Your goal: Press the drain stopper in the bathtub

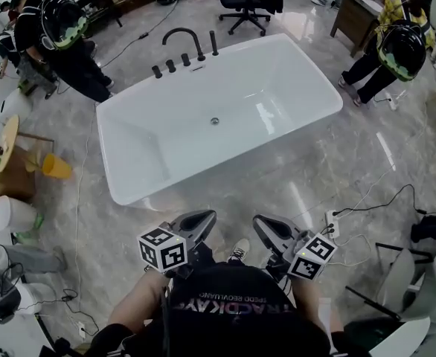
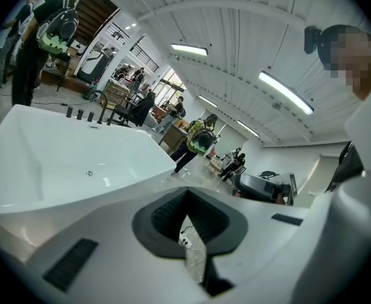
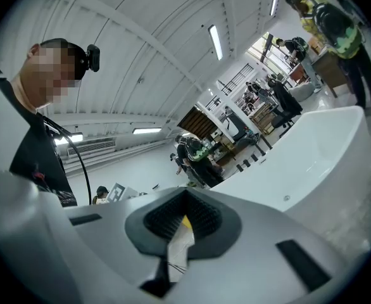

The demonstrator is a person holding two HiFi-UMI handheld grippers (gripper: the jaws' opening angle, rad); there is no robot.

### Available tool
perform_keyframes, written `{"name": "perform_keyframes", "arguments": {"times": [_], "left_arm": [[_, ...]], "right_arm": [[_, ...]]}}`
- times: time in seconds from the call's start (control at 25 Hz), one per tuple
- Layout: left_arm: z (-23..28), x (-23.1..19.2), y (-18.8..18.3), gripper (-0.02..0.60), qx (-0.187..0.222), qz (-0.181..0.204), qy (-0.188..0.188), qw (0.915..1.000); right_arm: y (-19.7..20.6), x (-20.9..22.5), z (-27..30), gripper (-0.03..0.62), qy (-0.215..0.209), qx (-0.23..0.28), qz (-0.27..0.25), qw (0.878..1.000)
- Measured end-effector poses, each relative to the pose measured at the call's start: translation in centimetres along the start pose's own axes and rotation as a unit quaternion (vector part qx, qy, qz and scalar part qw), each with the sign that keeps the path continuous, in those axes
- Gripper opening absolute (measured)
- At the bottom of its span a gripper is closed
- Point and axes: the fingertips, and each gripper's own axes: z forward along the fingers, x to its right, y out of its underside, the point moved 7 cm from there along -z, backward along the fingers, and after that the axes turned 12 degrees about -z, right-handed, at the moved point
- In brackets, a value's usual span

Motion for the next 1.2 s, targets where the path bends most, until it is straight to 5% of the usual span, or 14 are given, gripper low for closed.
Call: {"name": "perform_keyframes", "arguments": {"times": [0.56, 0.96, 1.2], "left_arm": [[4.2, -2.3, -4.6, 0.005, 0.001, -0.017, 0.006, 0.9998], [6.2, -7.4, -11.3, 0.005, 0.001, -0.006, 0.017, 0.9998], [6.4, -10.8, -14.3, 0.005, 0.025, -0.012, 0.002, 0.9996]], "right_arm": [[-2.9, 5.6, 2.8, 0.012, 0.013, -0.009, 0.005, 1.0], [-4.7, 9.2, 9.3, 0.012, 0.03, -0.026, 0.012, 0.999], [-5.9, 12.1, 15.0, 0.012, 0.006, -0.062, 0.012, 0.998]]}}
